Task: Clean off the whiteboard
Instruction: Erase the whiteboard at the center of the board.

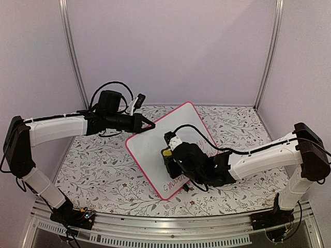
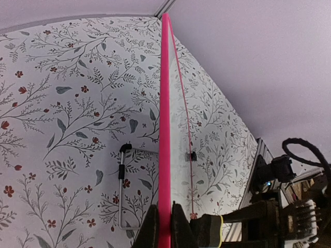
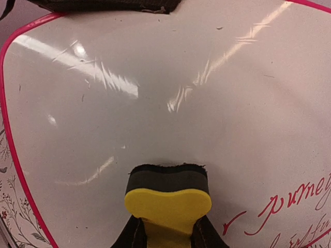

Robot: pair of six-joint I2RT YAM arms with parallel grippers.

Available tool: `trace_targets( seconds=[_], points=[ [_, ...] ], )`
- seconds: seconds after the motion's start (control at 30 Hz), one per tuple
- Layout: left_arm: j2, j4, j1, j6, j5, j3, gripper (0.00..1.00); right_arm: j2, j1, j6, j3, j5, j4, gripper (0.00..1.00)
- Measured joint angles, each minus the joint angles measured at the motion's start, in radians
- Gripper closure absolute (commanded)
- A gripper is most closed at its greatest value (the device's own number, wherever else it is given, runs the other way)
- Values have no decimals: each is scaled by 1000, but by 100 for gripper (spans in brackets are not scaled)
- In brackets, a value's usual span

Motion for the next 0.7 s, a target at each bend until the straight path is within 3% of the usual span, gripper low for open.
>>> trace_targets(
  seconds=[0.7],
  points=[
    [0, 1, 0, 0, 3, 0, 100, -7, 58, 136, -79, 9, -38, 74]
  ],
)
